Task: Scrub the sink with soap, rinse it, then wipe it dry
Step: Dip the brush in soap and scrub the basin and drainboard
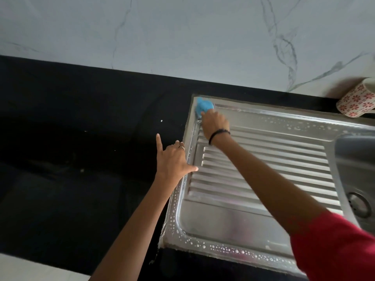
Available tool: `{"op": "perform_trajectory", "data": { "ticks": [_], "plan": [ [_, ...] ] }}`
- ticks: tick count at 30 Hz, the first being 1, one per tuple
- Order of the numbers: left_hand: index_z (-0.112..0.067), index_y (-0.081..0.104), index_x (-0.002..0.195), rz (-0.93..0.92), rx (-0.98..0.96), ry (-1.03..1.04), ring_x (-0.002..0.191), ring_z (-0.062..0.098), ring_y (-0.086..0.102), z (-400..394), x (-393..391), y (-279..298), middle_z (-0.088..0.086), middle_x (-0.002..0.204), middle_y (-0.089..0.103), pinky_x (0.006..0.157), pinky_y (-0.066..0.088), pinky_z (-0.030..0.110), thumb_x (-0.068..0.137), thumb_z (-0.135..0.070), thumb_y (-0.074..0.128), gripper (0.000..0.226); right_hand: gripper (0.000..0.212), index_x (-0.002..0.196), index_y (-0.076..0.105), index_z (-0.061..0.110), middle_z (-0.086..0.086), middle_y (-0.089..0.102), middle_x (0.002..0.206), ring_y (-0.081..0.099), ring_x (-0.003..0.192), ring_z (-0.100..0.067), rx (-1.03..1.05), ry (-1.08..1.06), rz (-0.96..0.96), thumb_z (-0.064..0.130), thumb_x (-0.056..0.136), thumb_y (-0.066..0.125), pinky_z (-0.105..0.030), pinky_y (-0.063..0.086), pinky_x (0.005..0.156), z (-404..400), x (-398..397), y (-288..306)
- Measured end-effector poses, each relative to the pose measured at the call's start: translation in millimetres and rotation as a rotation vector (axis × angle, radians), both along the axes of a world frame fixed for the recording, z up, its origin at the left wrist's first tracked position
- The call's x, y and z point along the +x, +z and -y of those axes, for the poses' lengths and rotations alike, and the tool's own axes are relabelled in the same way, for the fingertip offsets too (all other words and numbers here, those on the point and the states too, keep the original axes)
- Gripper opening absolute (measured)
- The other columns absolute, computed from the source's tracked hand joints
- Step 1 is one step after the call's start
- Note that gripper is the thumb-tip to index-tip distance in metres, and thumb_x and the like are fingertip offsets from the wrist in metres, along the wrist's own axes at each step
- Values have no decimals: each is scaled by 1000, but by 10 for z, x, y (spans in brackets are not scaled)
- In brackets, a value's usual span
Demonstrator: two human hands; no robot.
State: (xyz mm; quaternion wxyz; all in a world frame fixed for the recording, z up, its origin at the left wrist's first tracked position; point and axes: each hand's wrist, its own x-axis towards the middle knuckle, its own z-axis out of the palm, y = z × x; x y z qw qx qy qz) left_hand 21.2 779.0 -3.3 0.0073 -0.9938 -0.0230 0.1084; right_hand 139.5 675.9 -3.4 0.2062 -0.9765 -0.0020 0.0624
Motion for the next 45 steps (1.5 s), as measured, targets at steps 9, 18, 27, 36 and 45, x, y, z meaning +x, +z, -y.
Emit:
{"op": "perform_trajectory", "data": {
  "ticks": [9,18,27,36,45],
  "plan": [
    [-6,16,147,27,-145,-120,144,19,9,28,171,-67,8,156,12,117,1,38,81,-59,55,93,34,125,52,6,4,39,70,49,76,-28,378,10,-284,19,99,33,-28,41,64,400,164,-160],
    [-2,20,145,47,-192,-37,140,23,23,194,334,-100,13,152,24,116,9,42,78,-57,61,96,26,106,54,4,-2,49,75,42,58,-10,864,-274,-329,25,98,41,-18,32,50,251,320,-66],
    [-1,29,141,24,-124,-29,134,21,34,228,408,-118,10,144,38,116,6,44,73,-59,64,95,43,120,52,-3,-14,54,94,53,80,-21,739,-296,-255,30,99,34,-29,43,67,190,282,-86],
    [-10,49,132,264,-133,-99,122,15,50,457,413,-69,4,127,58,114,-8,45,92,-36,53,48,44,126,51,0,-20,57,106,56,96,-33,397,-186,-289,30,101,30,-37,43,83,1060,196,163],
    [-1,57,123,466,-329,-385,117,28,56,1930,626,-103,15,125,59,109,27,46,85,-11,65,41,39,62,48,13,1,42,54,35,20,-1,569,-298,-265,33,96,46,-12,25,27,3053,-308,331]
  ]
}}
